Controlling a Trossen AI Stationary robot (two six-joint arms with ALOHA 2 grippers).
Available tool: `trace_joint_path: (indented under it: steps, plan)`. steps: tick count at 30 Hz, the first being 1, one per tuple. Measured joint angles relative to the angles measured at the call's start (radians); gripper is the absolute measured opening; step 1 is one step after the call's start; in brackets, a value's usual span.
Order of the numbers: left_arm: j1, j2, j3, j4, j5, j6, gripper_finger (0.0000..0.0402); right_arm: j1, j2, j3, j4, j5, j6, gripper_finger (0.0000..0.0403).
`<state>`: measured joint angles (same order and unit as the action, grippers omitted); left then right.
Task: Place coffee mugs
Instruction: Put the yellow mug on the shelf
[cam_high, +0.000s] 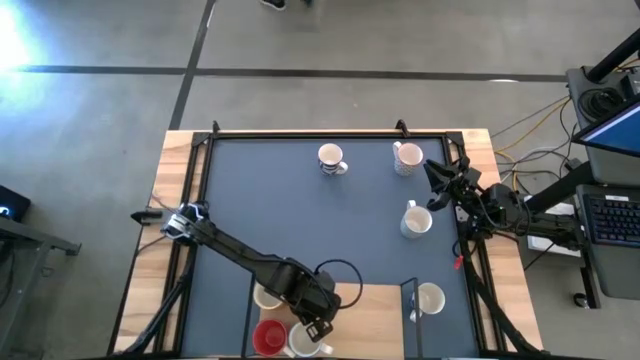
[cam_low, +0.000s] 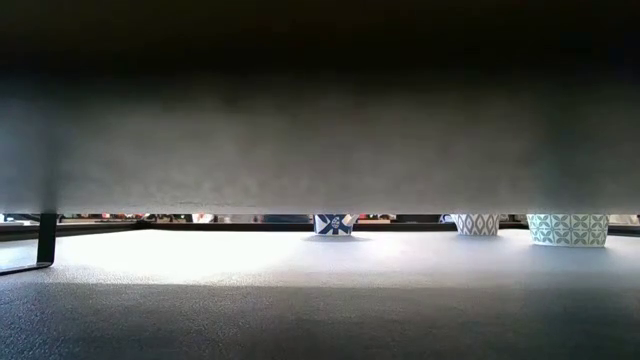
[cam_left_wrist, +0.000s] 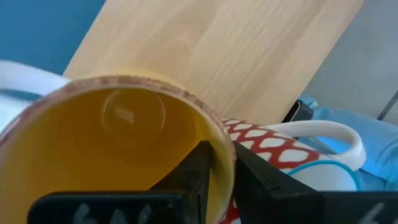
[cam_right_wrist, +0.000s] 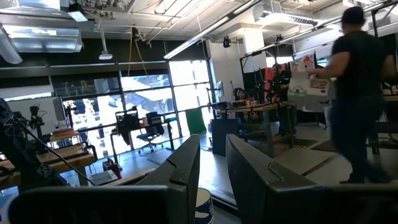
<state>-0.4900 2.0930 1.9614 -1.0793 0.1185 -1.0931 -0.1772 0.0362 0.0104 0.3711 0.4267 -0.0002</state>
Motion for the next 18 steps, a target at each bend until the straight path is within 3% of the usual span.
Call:
trace_joint_path:
  steps: [18]
  plan:
    - [0.001, 0.000, 0.001, 0.032, -0.015, -0.035, 0.0037, 0.000, 0.000, 0.000, 0.000, 0.000, 0.000, 0.0068]
